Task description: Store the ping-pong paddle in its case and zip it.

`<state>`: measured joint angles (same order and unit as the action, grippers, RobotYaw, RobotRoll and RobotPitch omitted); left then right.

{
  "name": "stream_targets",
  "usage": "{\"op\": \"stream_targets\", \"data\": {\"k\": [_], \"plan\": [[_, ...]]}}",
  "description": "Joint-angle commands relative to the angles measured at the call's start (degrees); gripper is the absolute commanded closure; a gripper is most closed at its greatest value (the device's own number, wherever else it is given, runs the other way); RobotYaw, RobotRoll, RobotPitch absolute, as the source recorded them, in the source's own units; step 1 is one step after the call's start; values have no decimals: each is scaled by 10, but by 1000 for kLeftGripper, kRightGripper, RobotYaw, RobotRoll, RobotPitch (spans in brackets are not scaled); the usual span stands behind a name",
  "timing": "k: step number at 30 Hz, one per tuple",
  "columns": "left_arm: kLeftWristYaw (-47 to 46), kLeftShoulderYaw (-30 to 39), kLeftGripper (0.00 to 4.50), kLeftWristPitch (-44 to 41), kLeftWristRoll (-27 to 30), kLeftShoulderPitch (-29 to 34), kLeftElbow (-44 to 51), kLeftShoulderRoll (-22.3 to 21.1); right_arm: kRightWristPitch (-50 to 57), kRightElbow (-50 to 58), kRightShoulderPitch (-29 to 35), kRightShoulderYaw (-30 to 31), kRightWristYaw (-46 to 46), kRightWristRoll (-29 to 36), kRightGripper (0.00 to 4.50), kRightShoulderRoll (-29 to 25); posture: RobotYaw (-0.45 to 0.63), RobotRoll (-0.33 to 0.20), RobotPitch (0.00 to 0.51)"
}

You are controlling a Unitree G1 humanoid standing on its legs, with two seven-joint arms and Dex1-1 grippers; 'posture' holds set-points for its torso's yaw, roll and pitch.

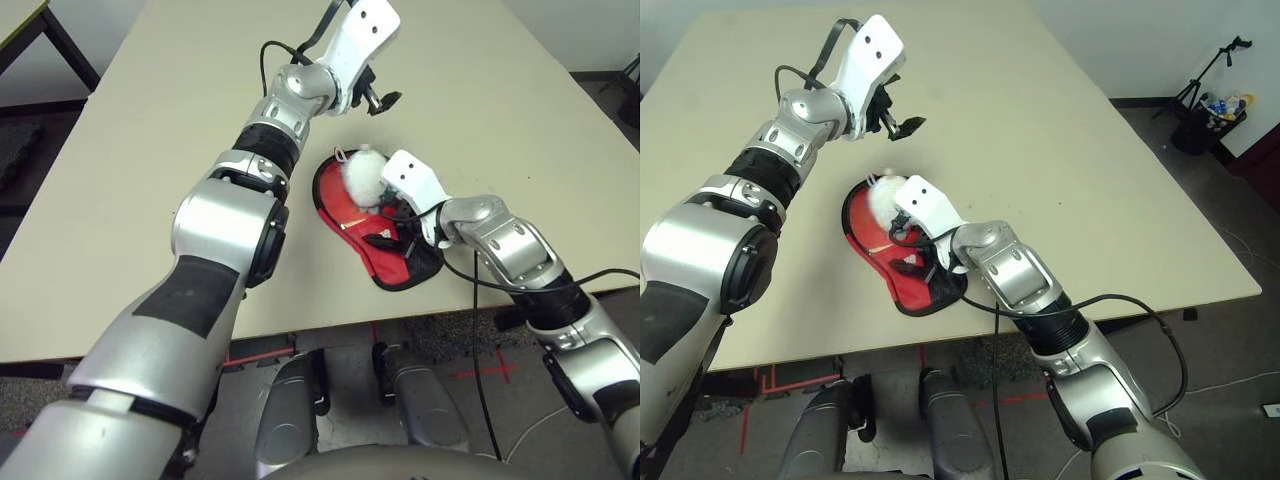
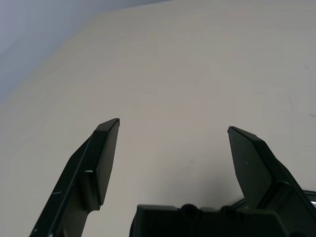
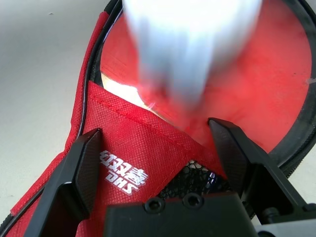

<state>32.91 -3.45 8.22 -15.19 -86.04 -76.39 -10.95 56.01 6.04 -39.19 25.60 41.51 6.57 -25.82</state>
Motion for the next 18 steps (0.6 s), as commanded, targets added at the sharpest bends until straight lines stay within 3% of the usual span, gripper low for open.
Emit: {"op": "stream_targets", "data": {"k": [1, 12, 18], "plan": [[4, 5, 29, -7, 7, 5, -3, -9, 23, -51, 31, 38, 10, -1, 0, 7, -71, 0, 183], [19, 4, 29, -31, 18, 13, 0, -65, 19, -59, 27, 38, 11, -5, 0, 12, -61, 0, 186], [90, -17, 29, -36, 6, 37, 4, -110, 18, -62, 26, 37, 12, -7, 0, 15, -60, 0, 190]]}}
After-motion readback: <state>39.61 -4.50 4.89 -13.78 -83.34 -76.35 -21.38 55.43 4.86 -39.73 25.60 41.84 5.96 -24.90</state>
